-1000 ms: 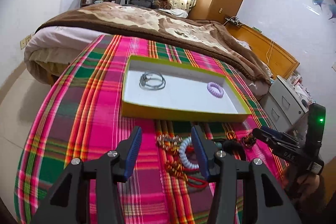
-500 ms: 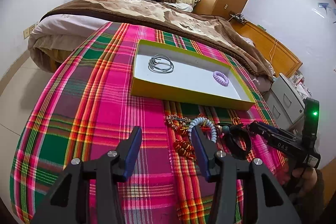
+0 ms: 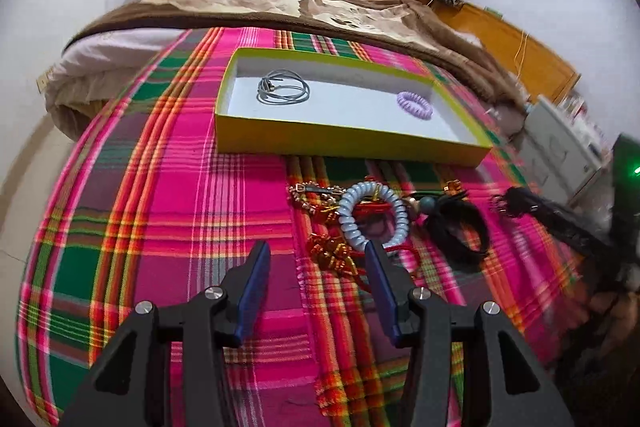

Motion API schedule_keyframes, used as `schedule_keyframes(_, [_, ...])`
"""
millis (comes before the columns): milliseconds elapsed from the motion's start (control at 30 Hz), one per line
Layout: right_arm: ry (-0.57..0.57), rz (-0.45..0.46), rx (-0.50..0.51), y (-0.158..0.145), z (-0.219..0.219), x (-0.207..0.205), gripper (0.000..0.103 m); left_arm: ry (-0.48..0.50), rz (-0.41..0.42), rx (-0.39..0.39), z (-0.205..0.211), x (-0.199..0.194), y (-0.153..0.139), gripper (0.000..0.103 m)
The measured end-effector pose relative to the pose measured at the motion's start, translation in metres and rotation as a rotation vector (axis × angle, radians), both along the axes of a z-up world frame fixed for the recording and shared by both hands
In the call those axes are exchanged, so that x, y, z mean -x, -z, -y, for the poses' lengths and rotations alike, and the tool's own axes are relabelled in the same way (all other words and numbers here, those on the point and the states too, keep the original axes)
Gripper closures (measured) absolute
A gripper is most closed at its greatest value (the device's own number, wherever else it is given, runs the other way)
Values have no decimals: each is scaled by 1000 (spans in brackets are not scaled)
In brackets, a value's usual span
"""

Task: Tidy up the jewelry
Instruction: 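Move both open tools back to the remaining jewelry beside the tray, then grasp the dark beaded bracelet with the right tool while the left grasps the red cord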

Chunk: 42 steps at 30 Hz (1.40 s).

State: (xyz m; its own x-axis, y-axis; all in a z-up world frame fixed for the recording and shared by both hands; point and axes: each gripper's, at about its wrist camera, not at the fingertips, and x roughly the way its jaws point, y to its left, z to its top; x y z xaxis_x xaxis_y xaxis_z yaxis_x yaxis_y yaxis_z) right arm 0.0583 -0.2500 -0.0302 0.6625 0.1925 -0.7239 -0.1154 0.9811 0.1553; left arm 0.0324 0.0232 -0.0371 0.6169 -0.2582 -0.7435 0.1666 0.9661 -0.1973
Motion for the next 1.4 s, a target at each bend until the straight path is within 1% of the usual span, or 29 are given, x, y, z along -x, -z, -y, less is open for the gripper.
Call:
schedule_keyframes(67, [1,1,-4,0,0,2,82,7,-4,-22,3,-1,3,52])
schedule_keyframes(167, [9,10,-18,-3,2,5,82,17,-31,-21,6,-5,9,52])
schedule_keyframes(233, [12,16,-27,-6,3,6,82,20,-20,-55,11,-5,9,52])
schedule_keyframes(467, [9,33,-23,-11,2,9,82,24,-4,-132,22,-10,10,52])
schedule_keyframes(633, [8,26,-28,-9,0,11,82,24,11,-148,24,-12,11,54])
schedule_keyframes(700, [6,28,-30,-9,-1,12,82,28,16,-157,23,-11,11,67])
schedule_keyframes(767, [3,30,-27,-9,-2,12,82,20,18,-163,22,-12,10,78])
schedule_keyframes(833, [2,30,-28,-9,-2,13,82,15,17,-153,17,-12,10,83])
schedule_keyframes(900, [3,29,-28,-8,-3,13,82,12,11,-129,12,-12,10,86])
schedule_keyframes(1133, [-3,41,-31,-12,-5,14,82,2,26,-112,6,-8,4,86])
schedule_keyframes(1300, [-16,69,-32,-20,-8,16,82,-7,65,-73,-4,-6,-13,86])
schedule_keyframes(1400, [-26,91,-35,-27,-11,15,82,-17,89,-66,-7,-8,-23,86])
